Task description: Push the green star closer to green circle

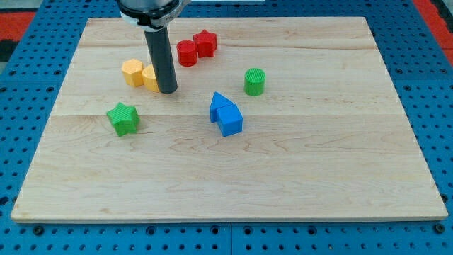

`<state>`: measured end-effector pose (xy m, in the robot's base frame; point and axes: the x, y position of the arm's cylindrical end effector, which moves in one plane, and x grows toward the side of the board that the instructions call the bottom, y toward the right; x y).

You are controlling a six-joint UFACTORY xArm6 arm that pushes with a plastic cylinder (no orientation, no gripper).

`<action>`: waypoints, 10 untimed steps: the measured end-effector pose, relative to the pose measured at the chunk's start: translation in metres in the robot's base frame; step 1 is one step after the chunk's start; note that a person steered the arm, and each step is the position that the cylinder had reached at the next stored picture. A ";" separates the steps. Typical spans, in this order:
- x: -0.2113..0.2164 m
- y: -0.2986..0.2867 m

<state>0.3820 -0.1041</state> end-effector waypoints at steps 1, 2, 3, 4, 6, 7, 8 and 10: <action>-0.008 -0.008; -0.007 -0.009; 0.005 -0.005; 0.005 -0.033; 0.020 -0.111; 0.046 -0.123; 0.071 -0.124; 0.095 -0.125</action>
<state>0.4773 -0.2295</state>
